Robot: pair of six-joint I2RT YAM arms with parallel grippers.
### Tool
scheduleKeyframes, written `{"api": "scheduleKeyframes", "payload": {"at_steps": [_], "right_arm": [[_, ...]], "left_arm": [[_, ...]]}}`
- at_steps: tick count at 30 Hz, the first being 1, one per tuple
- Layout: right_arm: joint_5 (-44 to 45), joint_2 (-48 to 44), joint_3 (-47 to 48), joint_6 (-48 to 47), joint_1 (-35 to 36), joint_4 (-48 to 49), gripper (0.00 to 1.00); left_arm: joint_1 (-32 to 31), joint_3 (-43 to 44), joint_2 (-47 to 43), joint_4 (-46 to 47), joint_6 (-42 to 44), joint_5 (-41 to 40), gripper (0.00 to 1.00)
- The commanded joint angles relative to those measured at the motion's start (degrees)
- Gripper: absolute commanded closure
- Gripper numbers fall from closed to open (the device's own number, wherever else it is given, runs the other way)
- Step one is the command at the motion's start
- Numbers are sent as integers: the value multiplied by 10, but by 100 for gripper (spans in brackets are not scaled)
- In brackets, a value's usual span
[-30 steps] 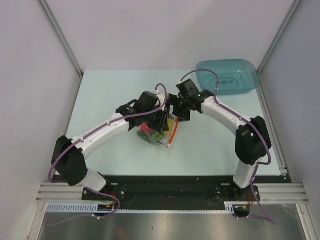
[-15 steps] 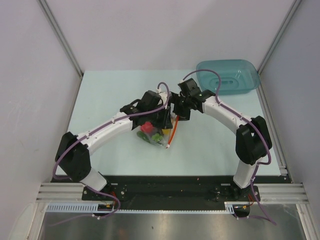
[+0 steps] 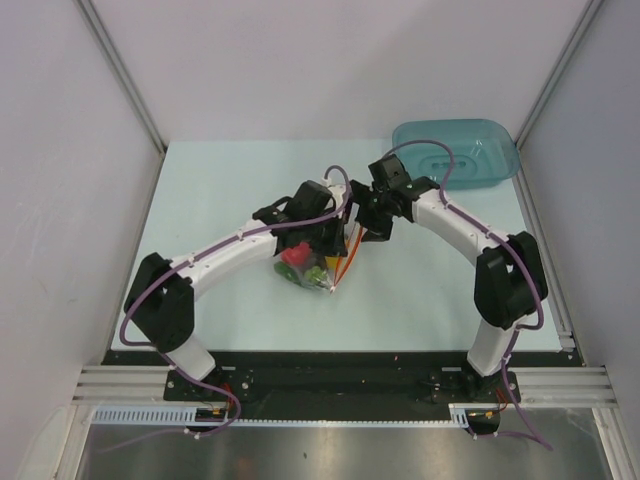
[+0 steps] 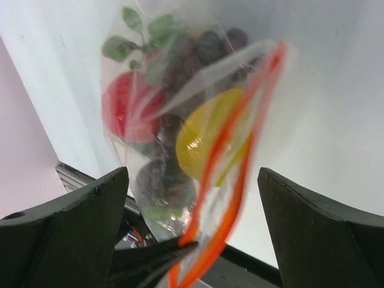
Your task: Open the zip-top bag and remove the fake food
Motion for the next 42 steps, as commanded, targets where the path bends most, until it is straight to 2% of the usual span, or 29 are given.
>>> {"api": "scheduleKeyframes", "payload": {"at_steps": [1,9,11,14,17,18,19,20,23,28,34,38,42], "right_arm": [[-7,-44,3,-23,-19,-89,5],[1,-163,-24,-84,-46,-143,0],[-46,-171,-32,-98,-48,-130,0],[-68,-171,-42,-93,-23,-93,3],[-45,-181,-48,-73,-8,-64,14],[-47,-184,-51,-70,-3,-48,28],[-49,-185,-52,-67,-2,-42,37],[-48,-183,-53,-62,-1,-40,58],[-38,-175,-60,-48,5,-32,79],[-38,-152,-91,-19,19,24,83],[-40,-95,-109,-11,28,90,85],[-14,-76,-137,-2,31,146,100],[5,-72,-171,21,44,223,100]], "left_arm": [[4,1,-33,18,-12,-22,100],[8,-31,-96,43,-47,-13,100],[8,-36,-106,54,-49,-7,100],[7,-34,-124,57,-53,-11,100],[8,-36,-136,62,-52,-23,100],[8,-34,-139,61,-49,-24,100],[8,-35,-140,61,-48,-25,100],[8,-35,-141,61,-48,-22,100],[9,-43,-143,72,-54,-19,100],[9,-74,-160,112,-80,-5,100],[9,-74,-139,123,-95,21,100],[9,-72,-132,124,-104,16,100],[9,-65,-123,115,-106,12,100]]}}
